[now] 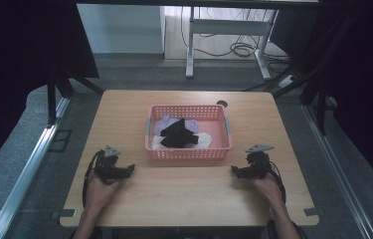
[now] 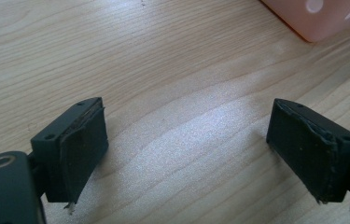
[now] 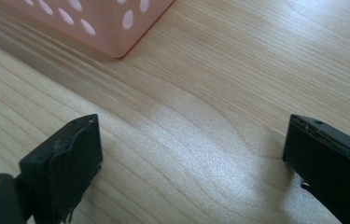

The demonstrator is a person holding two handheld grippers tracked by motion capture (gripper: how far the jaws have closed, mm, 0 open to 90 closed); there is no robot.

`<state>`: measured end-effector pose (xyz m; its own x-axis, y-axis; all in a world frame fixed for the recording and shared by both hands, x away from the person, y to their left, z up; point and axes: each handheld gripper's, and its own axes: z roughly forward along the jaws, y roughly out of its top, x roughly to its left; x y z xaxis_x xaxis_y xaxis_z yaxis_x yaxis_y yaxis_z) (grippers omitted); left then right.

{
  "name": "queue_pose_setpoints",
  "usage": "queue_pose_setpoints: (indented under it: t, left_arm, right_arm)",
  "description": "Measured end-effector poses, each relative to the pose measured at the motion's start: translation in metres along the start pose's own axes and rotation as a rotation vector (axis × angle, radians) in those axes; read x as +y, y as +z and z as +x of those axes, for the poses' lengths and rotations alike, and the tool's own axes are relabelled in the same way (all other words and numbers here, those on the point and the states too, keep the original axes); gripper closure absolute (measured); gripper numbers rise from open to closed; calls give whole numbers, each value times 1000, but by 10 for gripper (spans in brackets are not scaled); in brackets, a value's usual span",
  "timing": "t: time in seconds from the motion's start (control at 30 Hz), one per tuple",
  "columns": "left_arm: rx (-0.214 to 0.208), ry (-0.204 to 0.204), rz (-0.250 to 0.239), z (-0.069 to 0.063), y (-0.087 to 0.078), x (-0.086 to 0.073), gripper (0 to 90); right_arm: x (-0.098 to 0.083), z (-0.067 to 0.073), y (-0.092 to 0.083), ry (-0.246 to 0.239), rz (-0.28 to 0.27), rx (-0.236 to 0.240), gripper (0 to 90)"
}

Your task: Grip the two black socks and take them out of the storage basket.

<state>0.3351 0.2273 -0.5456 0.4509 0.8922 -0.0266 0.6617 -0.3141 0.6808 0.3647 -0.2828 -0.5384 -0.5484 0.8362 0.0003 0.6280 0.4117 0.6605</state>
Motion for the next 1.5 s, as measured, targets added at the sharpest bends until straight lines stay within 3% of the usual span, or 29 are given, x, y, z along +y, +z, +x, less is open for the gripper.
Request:
queue_pose_setpoints:
  t: [0.6,1.0,1.5]
  left_arm:
    - [0,-1,0,0,0,0,120]
    - [-1,-2,-1,0,0,0,120]
    - [0,3,3,0,0,0,120]
  right_arm:
    - [2,2,1,-17,24,11,0]
    - [8,2,-5,-26,68,30,68]
    - [33,-4,-26,-48,71,53,70]
